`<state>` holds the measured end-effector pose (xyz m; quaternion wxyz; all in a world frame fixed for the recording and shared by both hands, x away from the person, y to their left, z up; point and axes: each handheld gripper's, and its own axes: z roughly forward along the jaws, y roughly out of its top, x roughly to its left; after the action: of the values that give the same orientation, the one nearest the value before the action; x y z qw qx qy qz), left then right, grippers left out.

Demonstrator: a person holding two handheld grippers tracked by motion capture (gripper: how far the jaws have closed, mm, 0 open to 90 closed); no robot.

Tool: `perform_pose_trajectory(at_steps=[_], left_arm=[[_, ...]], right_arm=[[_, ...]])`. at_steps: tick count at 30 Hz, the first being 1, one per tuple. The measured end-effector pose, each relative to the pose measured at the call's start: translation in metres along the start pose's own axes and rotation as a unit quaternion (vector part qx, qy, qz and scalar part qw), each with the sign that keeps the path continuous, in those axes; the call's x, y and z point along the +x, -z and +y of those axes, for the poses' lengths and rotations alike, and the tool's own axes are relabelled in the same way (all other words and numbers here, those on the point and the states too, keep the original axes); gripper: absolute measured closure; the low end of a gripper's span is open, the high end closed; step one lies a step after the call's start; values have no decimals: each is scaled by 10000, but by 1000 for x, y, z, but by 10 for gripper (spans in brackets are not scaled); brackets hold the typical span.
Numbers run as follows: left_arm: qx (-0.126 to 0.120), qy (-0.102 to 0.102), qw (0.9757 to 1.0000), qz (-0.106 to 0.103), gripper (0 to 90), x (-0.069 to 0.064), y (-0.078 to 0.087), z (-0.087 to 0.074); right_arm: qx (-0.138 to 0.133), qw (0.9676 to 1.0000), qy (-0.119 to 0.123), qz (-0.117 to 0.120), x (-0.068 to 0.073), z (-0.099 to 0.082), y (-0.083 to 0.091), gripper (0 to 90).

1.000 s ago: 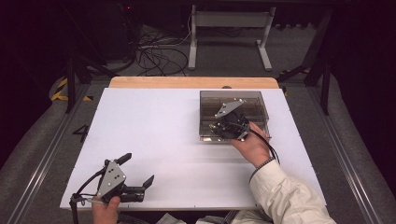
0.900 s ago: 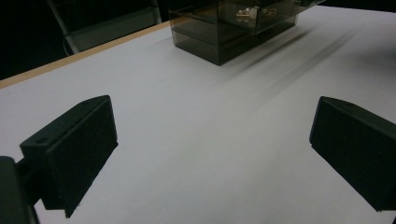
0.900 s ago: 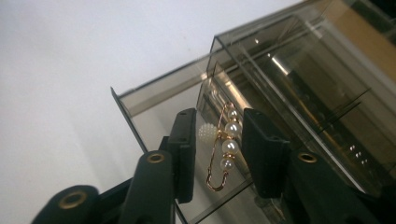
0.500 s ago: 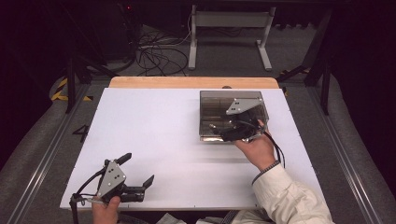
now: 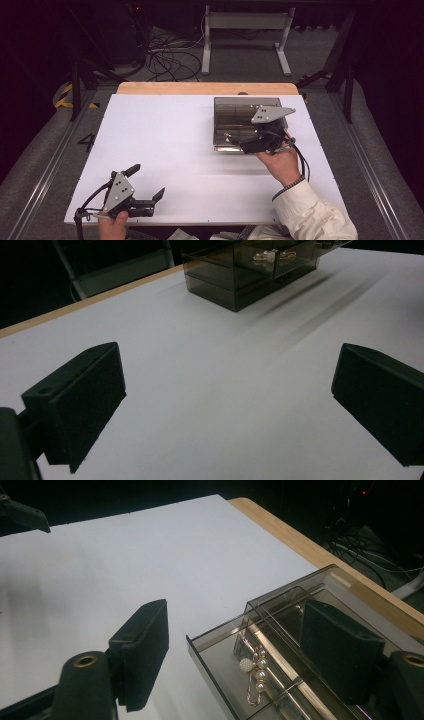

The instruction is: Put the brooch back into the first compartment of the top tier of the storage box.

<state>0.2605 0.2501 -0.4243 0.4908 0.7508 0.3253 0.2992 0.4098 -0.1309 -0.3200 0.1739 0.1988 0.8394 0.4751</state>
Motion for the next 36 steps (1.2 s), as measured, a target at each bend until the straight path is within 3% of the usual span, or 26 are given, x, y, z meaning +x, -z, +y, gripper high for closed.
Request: perform_pose_trajectory(at_steps=[9, 19, 27, 36], left_arm=[[-17, 26, 10000, 6, 17, 0, 0, 0], [-46, 48, 10000, -42, 17, -2, 0, 1], [-67, 28, 10000, -64, 17, -1, 0, 1], [-105, 73, 9999, -90, 16, -1, 0, 1]], right_arm=[[-309, 9995, -42, 32, 3, -3, 18, 198], [-629, 9980, -16, 6, 13, -20, 48, 137], [-807, 9967, -25, 0, 20, -39, 68, 107], [-833, 9964, -137, 34, 23, -71, 75, 68]])
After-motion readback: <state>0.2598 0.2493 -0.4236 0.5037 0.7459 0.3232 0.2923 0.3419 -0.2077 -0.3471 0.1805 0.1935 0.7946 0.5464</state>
